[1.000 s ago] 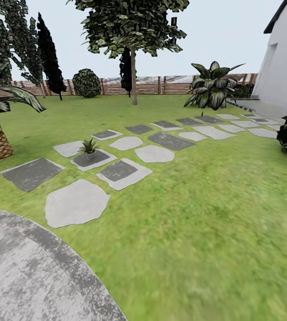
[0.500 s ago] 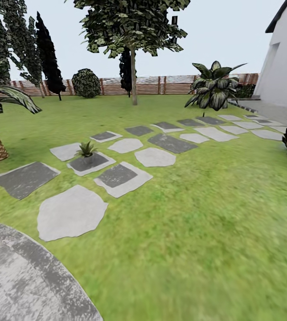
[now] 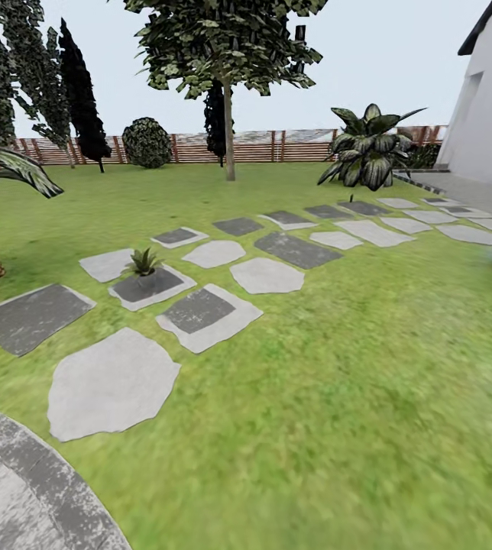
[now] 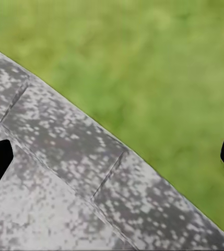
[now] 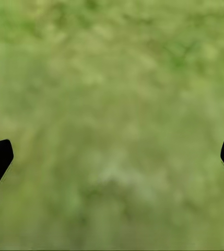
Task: Pick up the pesticide atomizer in the garden and spray insectifuge to fully cover both potted plants in the garden.
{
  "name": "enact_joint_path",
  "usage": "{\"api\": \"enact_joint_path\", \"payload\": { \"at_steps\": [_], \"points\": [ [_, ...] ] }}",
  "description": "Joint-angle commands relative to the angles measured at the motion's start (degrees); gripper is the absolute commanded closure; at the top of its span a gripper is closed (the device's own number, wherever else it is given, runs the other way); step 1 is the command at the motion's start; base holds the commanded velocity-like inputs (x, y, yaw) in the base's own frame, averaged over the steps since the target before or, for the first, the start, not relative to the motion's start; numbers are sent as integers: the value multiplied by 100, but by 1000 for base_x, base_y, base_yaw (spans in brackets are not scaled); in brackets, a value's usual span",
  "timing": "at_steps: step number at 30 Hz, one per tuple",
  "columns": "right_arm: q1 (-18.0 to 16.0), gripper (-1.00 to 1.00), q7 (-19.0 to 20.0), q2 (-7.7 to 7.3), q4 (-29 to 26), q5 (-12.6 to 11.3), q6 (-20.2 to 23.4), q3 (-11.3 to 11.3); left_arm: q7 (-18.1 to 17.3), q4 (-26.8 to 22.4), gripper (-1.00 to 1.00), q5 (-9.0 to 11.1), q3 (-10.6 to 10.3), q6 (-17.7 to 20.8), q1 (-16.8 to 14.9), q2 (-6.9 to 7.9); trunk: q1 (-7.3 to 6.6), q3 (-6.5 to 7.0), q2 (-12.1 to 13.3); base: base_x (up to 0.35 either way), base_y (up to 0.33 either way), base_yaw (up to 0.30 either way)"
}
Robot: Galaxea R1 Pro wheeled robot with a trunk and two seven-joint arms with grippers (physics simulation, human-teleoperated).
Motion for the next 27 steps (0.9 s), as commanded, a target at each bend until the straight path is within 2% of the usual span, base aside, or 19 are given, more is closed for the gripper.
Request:
{"api": "enact_joint_path", "payload": {
  "at_steps": [1, 19, 27],
  "points": [
    [-3, -100, -2, -1, 4, 1, -16, 1, 3, 6, -100, 1, 0, -19, -3, 0, 3, -5, -2, 340, 0, 0],
    [-3, -100, -2, -1, 6, -1, -19, 6, 3, 5, -100, 1, 0, -19, -3, 0, 3, -5, -2, 339, 0, -3],
    [-3, -100, -2, -1, 6, -6, -19, 6, 3, 5, -100, -5, 0, -19, -3, 0, 3, -5, -2, 339, 0, -171]
  ]
}}
